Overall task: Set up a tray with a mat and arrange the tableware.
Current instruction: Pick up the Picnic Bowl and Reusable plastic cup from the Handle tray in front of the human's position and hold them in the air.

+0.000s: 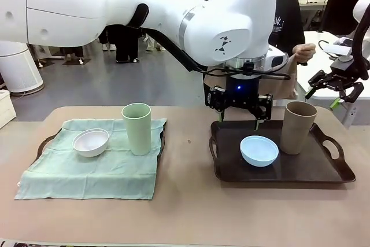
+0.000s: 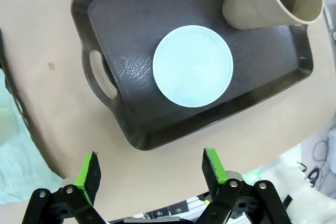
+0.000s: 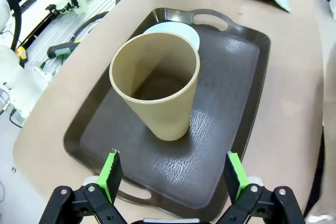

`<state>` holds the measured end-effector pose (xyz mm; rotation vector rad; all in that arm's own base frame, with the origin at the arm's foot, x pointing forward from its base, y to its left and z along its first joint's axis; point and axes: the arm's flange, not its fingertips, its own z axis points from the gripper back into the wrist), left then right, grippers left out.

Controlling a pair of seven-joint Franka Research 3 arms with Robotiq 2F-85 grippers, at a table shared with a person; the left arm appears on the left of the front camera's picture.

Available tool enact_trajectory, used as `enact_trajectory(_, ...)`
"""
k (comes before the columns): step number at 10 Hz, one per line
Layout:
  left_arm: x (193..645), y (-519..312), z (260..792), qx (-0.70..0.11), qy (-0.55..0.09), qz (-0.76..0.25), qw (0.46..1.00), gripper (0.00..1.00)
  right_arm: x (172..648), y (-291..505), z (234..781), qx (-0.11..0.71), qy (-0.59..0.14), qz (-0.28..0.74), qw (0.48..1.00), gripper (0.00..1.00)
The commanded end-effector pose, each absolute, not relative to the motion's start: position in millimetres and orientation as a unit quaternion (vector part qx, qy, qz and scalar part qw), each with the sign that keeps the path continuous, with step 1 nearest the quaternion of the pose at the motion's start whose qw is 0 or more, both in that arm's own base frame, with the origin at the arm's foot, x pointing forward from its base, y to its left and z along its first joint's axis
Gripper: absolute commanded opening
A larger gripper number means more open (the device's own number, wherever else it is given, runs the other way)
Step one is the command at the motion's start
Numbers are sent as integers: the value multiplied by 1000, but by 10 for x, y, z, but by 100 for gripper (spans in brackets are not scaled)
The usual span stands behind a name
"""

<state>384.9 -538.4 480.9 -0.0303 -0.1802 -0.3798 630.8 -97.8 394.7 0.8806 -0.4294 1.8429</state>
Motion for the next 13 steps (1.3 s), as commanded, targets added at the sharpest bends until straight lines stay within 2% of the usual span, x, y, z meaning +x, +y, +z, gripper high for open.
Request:
enact_trajectory(1,3917,-5285,4626,-18,-70,-184,980,100,6224,-799,3907,403,-152,766,477,100)
enact_trajectory(2,3951,-5258,4567,-19,-68,-183,981,100,6174,-719,3894,411,-146,774,459,100)
enact_trajectory(6,4107,-5225,4258,-28,-52,-188,980,100,6150,-566,3698,420,-115,777,454,100)
enact_trajectory(13,4205,-5428,3962,-61,-43,-206,976,100,6196,-286,3376,415,-115,787,442,100)
